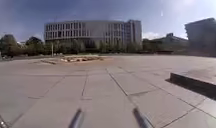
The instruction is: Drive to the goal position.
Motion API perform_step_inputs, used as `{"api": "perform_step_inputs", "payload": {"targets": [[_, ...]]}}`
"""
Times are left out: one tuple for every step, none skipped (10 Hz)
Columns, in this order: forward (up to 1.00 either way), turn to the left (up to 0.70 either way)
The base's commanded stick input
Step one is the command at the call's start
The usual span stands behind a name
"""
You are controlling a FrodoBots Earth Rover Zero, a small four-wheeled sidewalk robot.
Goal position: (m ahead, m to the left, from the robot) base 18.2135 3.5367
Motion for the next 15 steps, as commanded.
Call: {"api": "perform_step_inputs", "payload": {"targets": [[1.0, -0.37], [1.0, -0.27], [1.0, -0.02], [1.0, -0.02], [1.0, -0.02], [1.0, -0.02], [1.0, -0.08], [1.0, -0.23], [1.0, -0.37], [1.0, -0.37], [1.0, -0.36], [1.0, -0.35], [1.0, -0.1], [1.0, -0.02], [1.0, -0.02]]}}
